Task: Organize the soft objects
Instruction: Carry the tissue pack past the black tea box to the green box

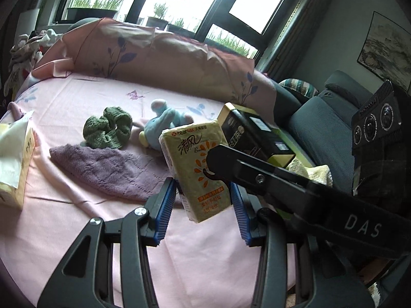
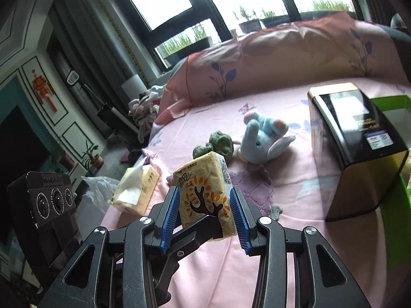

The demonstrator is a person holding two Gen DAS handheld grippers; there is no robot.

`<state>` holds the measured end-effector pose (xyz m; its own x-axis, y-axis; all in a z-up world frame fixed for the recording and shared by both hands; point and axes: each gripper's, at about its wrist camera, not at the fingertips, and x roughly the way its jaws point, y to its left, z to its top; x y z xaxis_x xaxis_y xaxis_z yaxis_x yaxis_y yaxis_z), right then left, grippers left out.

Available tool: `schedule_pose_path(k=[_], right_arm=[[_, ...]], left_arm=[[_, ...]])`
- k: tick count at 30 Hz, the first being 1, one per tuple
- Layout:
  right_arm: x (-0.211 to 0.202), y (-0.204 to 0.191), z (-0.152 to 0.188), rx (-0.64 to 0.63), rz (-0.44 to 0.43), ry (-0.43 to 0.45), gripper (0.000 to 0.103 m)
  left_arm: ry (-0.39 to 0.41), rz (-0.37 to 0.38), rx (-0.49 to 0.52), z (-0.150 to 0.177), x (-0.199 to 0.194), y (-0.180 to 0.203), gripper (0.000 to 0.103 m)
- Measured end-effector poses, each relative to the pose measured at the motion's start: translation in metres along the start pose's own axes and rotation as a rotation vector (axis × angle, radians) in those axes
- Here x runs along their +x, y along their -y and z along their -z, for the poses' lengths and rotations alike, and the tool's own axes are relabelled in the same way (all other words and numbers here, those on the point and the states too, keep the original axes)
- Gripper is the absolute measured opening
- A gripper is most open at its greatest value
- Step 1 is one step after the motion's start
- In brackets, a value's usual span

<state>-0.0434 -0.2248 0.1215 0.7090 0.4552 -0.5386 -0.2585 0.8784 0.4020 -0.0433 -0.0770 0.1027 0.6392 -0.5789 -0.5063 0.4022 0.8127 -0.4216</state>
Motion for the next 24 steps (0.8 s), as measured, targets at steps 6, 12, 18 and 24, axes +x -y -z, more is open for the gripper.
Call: schedule_pose_path(k=[6, 12, 18, 24], right_arm=[[-0.037, -0.003, -0.004, -0.063, 0.046, 0.096, 0.044], [-0.066, 0.003, -0.008, -0.083, 0.082, 0.171, 0.044], [-0.099, 0.031, -0.012, -0.025, 0.091, 0.257, 0.044], [-0.133, 0.068, -0.012, 0.054, 0.114, 0.336, 0.044]], left_arm=[[0.077, 0.029, 0.084, -0.005, -0.005, 0.031, 0.042], [0.120, 0.057, 0.145, -0.008, -0.003, 0.063, 0.042], [0.128, 0.104, 0.202, -0.016, 0.016, 0.101, 0.042], [0.105, 0.168, 0.272, -0.022, 0.043, 0.145, 0.043]])
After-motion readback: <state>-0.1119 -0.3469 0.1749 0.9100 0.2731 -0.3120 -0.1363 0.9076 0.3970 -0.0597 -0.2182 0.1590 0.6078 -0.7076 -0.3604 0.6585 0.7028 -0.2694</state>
